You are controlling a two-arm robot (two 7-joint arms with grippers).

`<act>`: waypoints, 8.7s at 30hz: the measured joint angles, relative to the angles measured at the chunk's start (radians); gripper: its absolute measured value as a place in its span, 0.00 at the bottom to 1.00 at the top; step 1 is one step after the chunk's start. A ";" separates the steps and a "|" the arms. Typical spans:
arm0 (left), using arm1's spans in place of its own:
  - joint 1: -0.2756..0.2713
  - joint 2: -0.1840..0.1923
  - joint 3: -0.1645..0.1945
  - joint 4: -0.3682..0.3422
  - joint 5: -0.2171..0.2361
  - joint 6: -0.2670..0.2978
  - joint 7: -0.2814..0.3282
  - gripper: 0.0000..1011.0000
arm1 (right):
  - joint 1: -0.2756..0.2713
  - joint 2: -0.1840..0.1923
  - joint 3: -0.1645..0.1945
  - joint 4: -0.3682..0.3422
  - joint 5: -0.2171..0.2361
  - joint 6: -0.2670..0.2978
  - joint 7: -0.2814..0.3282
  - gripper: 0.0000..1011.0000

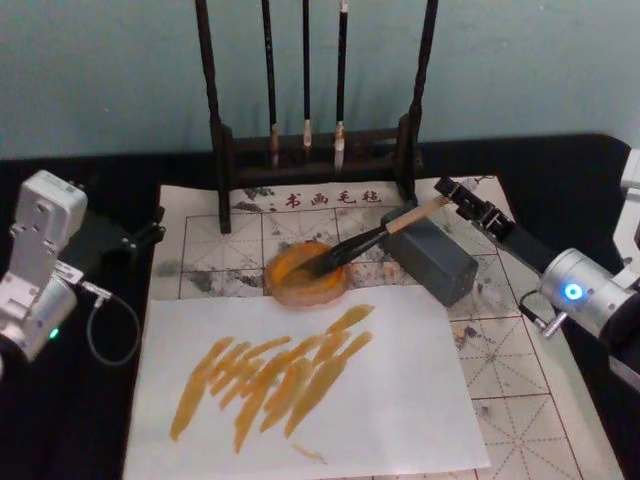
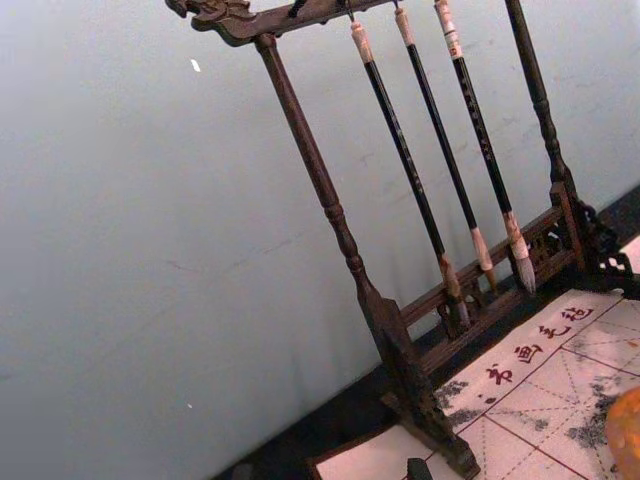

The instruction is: Pick up the brush from the inkstone, write on the paper, then place the brush back to its original position.

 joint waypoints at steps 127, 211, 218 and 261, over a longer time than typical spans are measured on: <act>0.000 0.000 0.000 0.000 0.000 0.000 0.000 0.99 | 0.049 -0.015 -0.046 0.078 0.095 -0.062 -0.006 0.20; 0.000 0.000 0.000 0.000 0.000 0.000 0.000 0.99 | -0.136 0.335 -0.121 -0.262 0.394 0.027 0.005 0.20; 0.000 0.000 0.000 0.000 0.000 0.000 0.000 0.99 | -0.138 0.358 -0.143 -0.268 0.400 0.042 0.021 0.20; 0.000 0.000 0.000 0.000 0.000 0.000 0.000 0.99 | -0.036 0.397 -0.305 -0.193 0.351 0.014 0.096 0.20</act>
